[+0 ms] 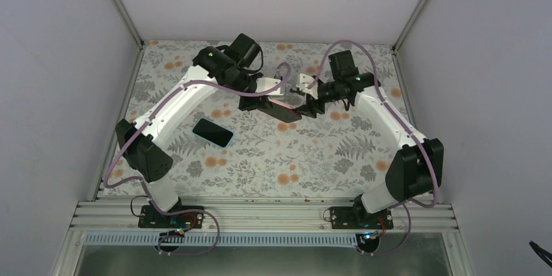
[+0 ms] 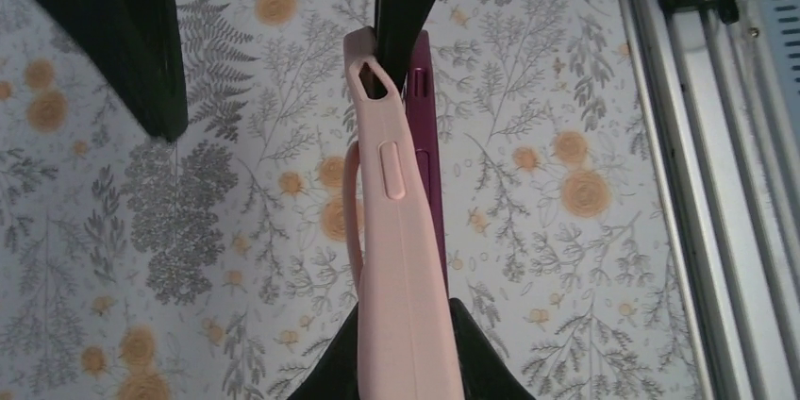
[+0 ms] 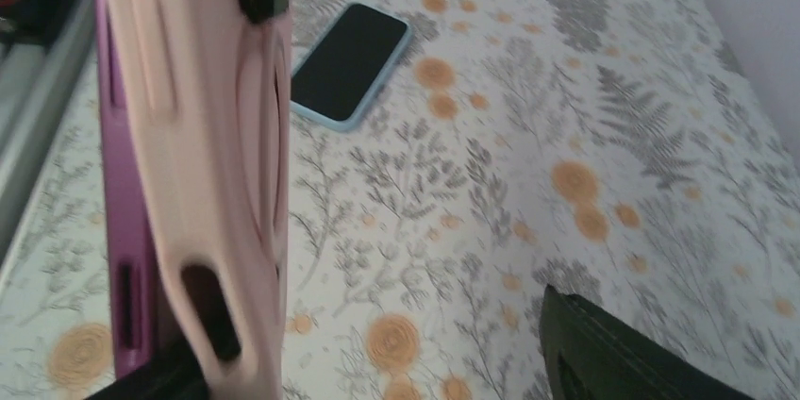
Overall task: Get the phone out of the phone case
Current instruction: Remove the phone case from the phone.
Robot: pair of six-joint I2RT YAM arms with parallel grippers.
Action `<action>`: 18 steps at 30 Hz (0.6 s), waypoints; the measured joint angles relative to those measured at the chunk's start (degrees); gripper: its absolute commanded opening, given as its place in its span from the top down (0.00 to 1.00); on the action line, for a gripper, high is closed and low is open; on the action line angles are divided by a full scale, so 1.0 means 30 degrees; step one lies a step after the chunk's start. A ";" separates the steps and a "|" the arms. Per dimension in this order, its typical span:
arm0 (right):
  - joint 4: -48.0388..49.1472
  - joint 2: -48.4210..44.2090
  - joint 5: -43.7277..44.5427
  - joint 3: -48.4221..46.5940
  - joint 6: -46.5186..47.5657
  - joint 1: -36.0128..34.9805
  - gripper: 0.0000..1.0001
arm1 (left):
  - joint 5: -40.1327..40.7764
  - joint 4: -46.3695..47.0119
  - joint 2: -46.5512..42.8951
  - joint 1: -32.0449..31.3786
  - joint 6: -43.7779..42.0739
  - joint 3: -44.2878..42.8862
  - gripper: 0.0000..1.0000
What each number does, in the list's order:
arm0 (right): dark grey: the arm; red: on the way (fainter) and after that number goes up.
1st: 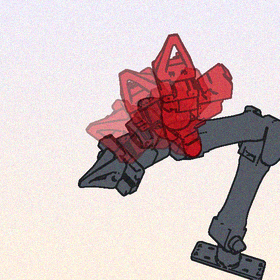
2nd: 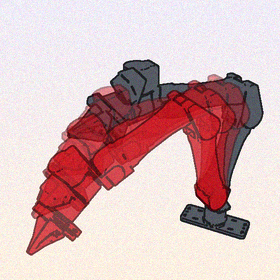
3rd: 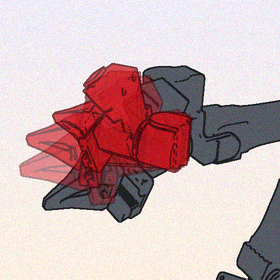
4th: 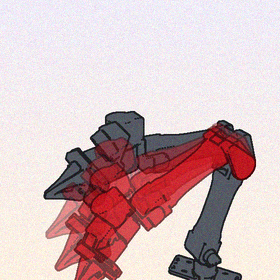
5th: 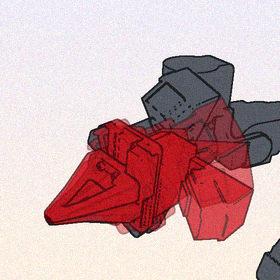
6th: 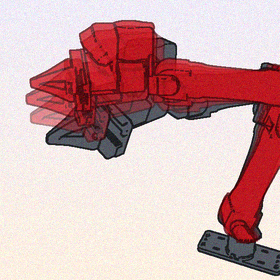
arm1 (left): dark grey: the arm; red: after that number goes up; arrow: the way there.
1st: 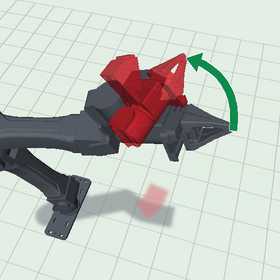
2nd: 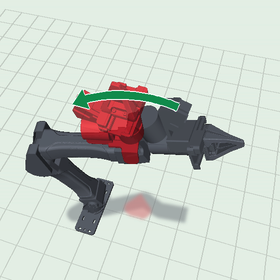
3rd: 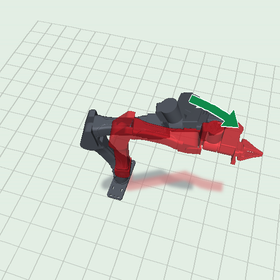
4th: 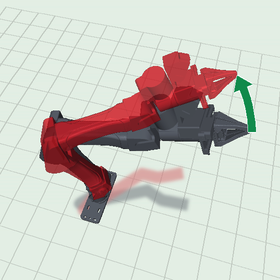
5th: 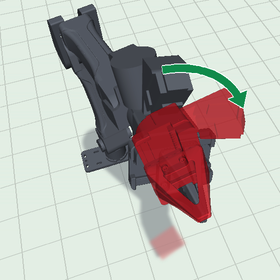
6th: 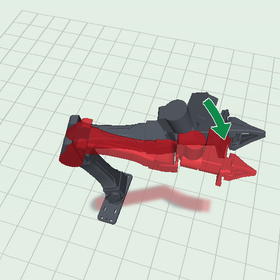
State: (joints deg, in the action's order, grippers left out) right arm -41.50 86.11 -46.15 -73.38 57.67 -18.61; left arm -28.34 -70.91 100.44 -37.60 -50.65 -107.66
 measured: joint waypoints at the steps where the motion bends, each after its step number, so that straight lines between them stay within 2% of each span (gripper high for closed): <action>1: -0.0678 0.0233 -0.0029 -0.0561 0.0379 -0.0299 0.29 | -0.0044 -0.0160 -0.0087 -0.0029 0.0015 0.0015 0.98; 2: -0.1515 0.0597 0.0007 -0.1282 0.0780 -0.0641 0.30 | -0.0051 -0.0226 -0.0182 -0.0051 0.0022 0.0044 0.98; 7: -0.4364 0.2339 -0.0364 -0.3723 0.1588 -0.1814 0.56 | 0.0335 -0.0291 -0.0736 -0.0109 0.0240 0.0612 0.98; 9: -0.5778 0.3177 -0.0590 -0.4728 0.1814 -0.1894 0.65 | 0.0648 0.0838 -0.1115 -0.0146 0.0780 0.1537 0.98; 11: -0.7133 0.4444 -0.0670 -0.6076 0.2441 -0.1894 0.77 | 0.1049 0.1945 -0.1515 -0.0138 0.1268 0.2470 0.98; 13: -0.8196 0.5676 -0.0656 -0.7235 0.2885 -0.1902 0.82 | 0.1596 0.3468 -0.2018 0.0007 0.1836 0.3832 0.98; 14: -0.8371 0.6084 -0.0656 -0.7541 0.2965 -0.1902 0.92 | 0.1814 0.3920 -0.2076 0.0095 0.2040 0.4153 0.98; 15: -0.8531 0.6360 -0.0656 -0.7643 0.3045 -0.1902 0.96 | 0.1982 0.4160 -0.2047 0.0175 0.2157 0.4306 0.97; 16: -0.8568 0.6433 -0.0641 -0.7635 0.3184 -0.1902 0.97 | 0.2084 0.4291 -0.1923 0.0248 0.2251 0.4328 0.93; 18: -0.8633 0.6411 -0.0459 -0.7570 0.3410 -0.1902 0.97 | 0.1974 0.4350 -0.1814 0.0328 0.2353 0.4299 0.79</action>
State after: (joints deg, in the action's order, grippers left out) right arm -67.40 105.34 -47.53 -96.09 67.90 -24.32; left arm -22.41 -57.87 95.00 -36.62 -43.59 -94.76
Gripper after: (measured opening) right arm 0.060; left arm 0.107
